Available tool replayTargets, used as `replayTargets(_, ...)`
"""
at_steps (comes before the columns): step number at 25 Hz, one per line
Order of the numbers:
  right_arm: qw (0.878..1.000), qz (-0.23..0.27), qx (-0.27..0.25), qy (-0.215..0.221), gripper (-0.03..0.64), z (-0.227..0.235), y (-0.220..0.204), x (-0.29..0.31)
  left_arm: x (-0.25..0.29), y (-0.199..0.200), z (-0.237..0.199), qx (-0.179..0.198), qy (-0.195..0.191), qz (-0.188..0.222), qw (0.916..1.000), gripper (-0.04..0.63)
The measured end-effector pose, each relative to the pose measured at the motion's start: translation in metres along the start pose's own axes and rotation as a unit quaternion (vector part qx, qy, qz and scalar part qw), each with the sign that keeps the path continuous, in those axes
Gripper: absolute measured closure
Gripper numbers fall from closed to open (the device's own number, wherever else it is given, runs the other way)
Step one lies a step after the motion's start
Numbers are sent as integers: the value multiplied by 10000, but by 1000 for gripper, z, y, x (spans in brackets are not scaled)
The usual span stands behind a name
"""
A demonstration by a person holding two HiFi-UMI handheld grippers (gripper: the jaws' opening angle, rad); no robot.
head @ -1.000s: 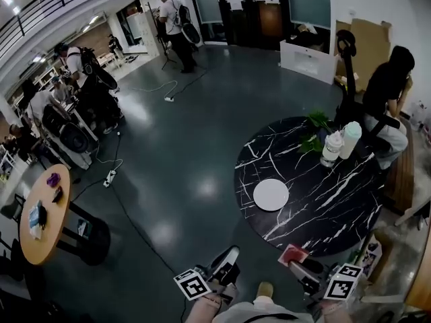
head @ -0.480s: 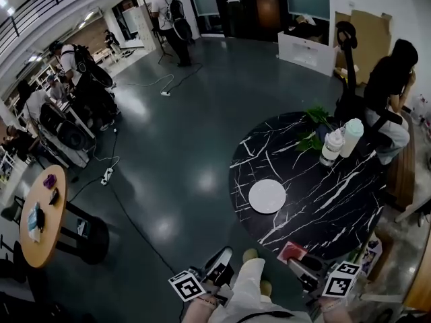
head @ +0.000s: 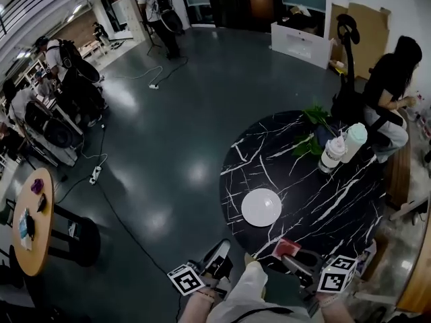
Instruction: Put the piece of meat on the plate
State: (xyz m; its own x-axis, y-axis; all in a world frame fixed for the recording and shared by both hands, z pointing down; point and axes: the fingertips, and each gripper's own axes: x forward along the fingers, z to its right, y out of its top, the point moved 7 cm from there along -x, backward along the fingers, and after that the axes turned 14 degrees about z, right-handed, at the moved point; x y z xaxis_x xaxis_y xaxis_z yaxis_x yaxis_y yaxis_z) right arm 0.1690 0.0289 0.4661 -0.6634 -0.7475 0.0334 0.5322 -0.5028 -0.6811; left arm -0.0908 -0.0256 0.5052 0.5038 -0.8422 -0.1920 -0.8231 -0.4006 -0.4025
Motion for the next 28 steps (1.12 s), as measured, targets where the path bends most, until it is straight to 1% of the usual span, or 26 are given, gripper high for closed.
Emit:
replayTargets(2,9998,-195,-14,-101,526,12,3,14,21,4,-5,24,-81,-52,10000,584)
replayTargets(5,9984,-506,-31,-240,526,34,5,37,43,7,-14,146,-82,-236,9996,586)
replayTargets(9,9936,-1012,-208,-450,526,64,3,76,59,15,-38,140,104,-225,9996,586)
replayTargets(13,9788,-1755,-741,-757,526,94,-2,116,72,20,-62,54,294,-238,9993,584)
replayTargets(15,9725,-2007,-799,-870,526,109,-4,135,79,22,-72,12,352,-212,9992,586)
replayTargets(19,9699,-2168,-585,-946,526,129,-5,162,89,24,-89,-90,462,-226,9986,586)
replayTargets(24,9659,-2412,-231,-917,526,144,-6,180,96,23,-102,-222,593,-250,9977,586)
replayTargets(28,9619,-2545,-440,-893,526,149,-3,184,99,21,-106,-288,633,-315,9971,585)
